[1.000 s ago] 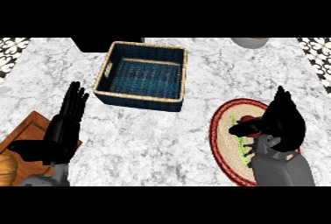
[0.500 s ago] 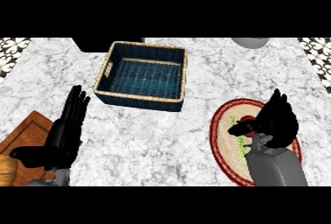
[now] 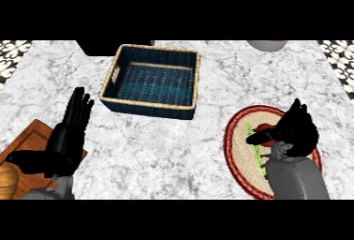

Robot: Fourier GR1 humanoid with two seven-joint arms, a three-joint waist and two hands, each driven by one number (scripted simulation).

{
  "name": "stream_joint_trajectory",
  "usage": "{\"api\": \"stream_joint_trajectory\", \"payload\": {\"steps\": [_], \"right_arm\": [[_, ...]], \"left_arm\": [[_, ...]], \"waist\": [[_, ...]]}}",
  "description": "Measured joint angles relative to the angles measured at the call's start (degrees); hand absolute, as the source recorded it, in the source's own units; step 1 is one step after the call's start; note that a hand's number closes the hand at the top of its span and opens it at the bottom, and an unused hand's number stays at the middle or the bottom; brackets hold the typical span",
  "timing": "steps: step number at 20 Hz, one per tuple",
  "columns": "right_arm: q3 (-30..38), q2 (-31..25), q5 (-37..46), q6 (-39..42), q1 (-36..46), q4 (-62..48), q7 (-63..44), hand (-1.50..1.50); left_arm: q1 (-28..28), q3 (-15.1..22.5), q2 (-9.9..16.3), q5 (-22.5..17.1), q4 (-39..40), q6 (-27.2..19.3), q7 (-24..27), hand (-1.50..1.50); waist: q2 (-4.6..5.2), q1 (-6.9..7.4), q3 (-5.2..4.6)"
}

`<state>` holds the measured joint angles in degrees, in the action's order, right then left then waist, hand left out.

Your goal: Pick the tomato from the placemat and place it in the basket

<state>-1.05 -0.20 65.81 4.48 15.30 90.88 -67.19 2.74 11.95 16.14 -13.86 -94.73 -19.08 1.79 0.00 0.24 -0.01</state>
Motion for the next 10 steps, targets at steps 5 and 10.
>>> {"api": "stream_joint_trajectory", "payload": {"steps": [5, 10], "right_arm": [[-0.9, 0.0, -1.3, -1.1, -1.6, -1.1, -0.3, -1.50], [-0.7, 0.0, -2.4, -2.1, -0.8, -2.8, -0.1, -1.50]], "left_arm": [[-0.7, -0.2, -0.8, 0.5, 0.1, 0.7, 0.6, 0.00], [-2.4, 0.0, -1.7, 1.4, 0.3, 1.2, 2.0, 0.00]], "waist": [[-0.01, -0.03, 0.02], [0.00, 0.07, 0.01]]}}
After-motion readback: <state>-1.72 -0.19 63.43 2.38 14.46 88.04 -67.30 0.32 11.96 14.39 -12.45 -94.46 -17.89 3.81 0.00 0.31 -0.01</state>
